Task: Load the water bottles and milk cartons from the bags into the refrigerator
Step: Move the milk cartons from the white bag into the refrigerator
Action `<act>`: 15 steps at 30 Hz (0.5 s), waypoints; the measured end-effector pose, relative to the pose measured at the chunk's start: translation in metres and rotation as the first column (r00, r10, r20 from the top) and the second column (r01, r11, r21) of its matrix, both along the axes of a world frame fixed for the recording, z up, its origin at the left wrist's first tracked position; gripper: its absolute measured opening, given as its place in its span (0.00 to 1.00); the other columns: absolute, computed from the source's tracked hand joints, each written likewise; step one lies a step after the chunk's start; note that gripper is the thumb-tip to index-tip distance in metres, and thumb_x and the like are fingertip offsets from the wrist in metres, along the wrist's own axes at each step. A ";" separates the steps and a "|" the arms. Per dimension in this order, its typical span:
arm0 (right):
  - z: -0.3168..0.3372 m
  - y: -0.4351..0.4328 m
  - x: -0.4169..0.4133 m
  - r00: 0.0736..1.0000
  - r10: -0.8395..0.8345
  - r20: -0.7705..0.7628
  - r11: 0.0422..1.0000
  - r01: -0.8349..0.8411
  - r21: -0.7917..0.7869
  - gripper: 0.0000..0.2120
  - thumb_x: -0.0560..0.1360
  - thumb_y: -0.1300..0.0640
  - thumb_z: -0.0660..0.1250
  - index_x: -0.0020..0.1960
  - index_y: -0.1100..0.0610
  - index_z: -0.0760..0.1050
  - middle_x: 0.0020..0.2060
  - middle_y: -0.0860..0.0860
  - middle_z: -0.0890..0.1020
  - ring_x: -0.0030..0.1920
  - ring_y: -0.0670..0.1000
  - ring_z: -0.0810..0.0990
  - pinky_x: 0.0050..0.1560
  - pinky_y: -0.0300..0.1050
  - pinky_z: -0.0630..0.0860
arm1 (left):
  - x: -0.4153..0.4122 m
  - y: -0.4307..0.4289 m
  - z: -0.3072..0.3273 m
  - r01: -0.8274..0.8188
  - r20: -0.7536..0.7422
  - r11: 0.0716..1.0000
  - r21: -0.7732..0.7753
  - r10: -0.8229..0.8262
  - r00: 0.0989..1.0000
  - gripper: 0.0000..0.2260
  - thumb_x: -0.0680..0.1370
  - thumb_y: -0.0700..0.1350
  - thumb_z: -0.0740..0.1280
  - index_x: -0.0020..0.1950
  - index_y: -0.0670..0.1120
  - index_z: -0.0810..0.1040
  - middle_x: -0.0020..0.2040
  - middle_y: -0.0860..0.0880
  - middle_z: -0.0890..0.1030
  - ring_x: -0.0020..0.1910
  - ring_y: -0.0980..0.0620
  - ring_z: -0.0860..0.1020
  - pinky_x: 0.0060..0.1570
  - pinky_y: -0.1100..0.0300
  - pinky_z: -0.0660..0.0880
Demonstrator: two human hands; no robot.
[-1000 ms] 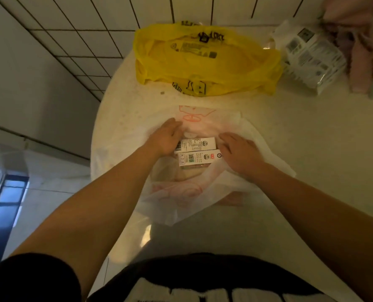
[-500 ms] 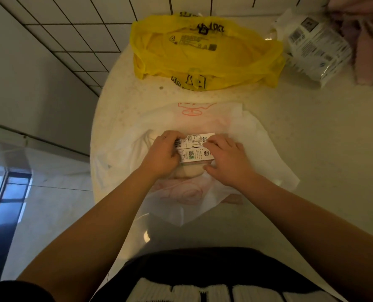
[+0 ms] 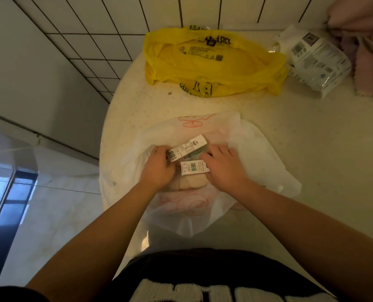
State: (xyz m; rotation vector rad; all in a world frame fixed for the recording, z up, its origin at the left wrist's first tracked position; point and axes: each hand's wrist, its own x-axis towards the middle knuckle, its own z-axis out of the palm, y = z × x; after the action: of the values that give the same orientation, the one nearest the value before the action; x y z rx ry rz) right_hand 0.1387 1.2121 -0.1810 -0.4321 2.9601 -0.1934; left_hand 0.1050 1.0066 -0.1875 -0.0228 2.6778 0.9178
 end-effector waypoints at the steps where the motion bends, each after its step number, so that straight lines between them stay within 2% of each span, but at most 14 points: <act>1: 0.001 0.000 0.001 1.000 -0.001 -0.012 1.000 0.000 -0.013 0.17 0.66 0.57 0.72 0.55 0.53 0.77 0.53 0.53 0.76 0.54 0.59 0.74 0.51 0.54 0.69 | 0.002 -0.003 0.002 -0.043 0.011 0.999 0.017 0.043 0.999 0.12 0.75 0.44 0.68 0.58 0.48 0.75 0.57 0.47 0.77 0.50 0.51 0.77 0.51 0.56 0.75; 3: 0.005 0.001 0.005 0.998 -0.021 -0.058 0.997 0.016 -0.076 0.17 0.67 0.58 0.72 0.55 0.51 0.76 0.52 0.52 0.75 0.53 0.57 0.75 0.54 0.52 0.65 | 0.008 -0.010 0.007 -0.139 0.056 0.987 0.084 0.134 0.989 0.10 0.75 0.43 0.70 0.55 0.49 0.75 0.51 0.50 0.79 0.47 0.53 0.78 0.47 0.56 0.77; 5: 0.012 0.003 0.010 0.990 -0.079 -0.119 0.981 0.055 -0.188 0.19 0.66 0.60 0.73 0.55 0.51 0.76 0.51 0.50 0.76 0.51 0.55 0.76 0.56 0.49 0.61 | 0.016 -0.014 0.016 -0.287 0.170 0.941 0.180 0.257 0.951 0.07 0.77 0.43 0.70 0.53 0.47 0.75 0.48 0.50 0.81 0.45 0.52 0.79 0.46 0.55 0.78; 7: 0.025 0.004 0.013 0.979 -0.138 -0.149 0.943 0.084 -0.322 0.19 0.67 0.60 0.72 0.56 0.51 0.75 0.51 0.49 0.76 0.50 0.54 0.77 0.56 0.47 0.61 | 0.027 -0.019 0.025 -0.506 0.342 0.801 0.320 0.400 0.850 0.06 0.78 0.41 0.69 0.52 0.42 0.77 0.49 0.42 0.83 0.44 0.46 0.81 0.51 0.48 0.80; 9: 0.040 0.003 0.019 0.975 -0.185 -0.119 0.875 0.109 -0.471 0.18 0.69 0.60 0.70 0.57 0.52 0.74 0.53 0.49 0.76 0.51 0.54 0.76 0.55 0.46 0.62 | 0.042 -0.022 0.035 -0.671 0.515 0.606 0.427 0.447 0.731 0.08 0.78 0.38 0.68 0.55 0.36 0.77 0.49 0.38 0.83 0.41 0.45 0.81 0.49 0.49 0.80; 11: 0.058 -0.001 0.026 0.968 -0.252 -0.008 0.737 0.187 -0.649 0.16 0.72 0.61 0.71 0.58 0.51 0.72 0.53 0.47 0.76 0.53 0.51 0.76 0.56 0.45 0.65 | 0.060 -0.024 0.046 -0.751 0.643 0.432 0.499 0.397 0.655 0.10 0.78 0.38 0.67 0.56 0.34 0.78 0.45 0.40 0.82 0.39 0.47 0.80 0.48 0.52 0.80; 14: 0.085 -0.013 0.041 0.926 -0.274 0.259 0.425 0.358 -0.832 0.16 0.74 0.62 0.71 0.55 0.50 0.69 0.49 0.42 0.77 0.49 0.36 0.76 0.49 0.34 0.72 | 0.084 -0.025 0.062 -0.798 0.740 0.221 0.561 0.298 0.603 0.08 0.79 0.39 0.65 0.54 0.36 0.78 0.40 0.43 0.80 0.40 0.47 0.80 0.49 0.54 0.81; 15: 0.092 -0.017 0.049 0.909 -0.262 0.323 0.327 0.399 -0.857 0.16 0.74 0.64 0.71 0.55 0.52 0.69 0.49 0.43 0.79 0.48 0.36 0.77 0.49 0.35 0.75 | 0.094 -0.026 0.068 -0.796 0.748 0.185 0.577 0.273 0.605 0.07 0.78 0.39 0.65 0.53 0.37 0.77 0.38 0.43 0.80 0.41 0.46 0.80 0.50 0.53 0.81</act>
State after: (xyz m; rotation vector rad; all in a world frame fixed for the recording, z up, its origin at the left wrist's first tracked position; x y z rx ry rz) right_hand 0.1873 1.1951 -0.0891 0.1507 2.4360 -1.8841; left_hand 0.1986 0.9810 -0.1199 -0.9564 1.2953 2.1316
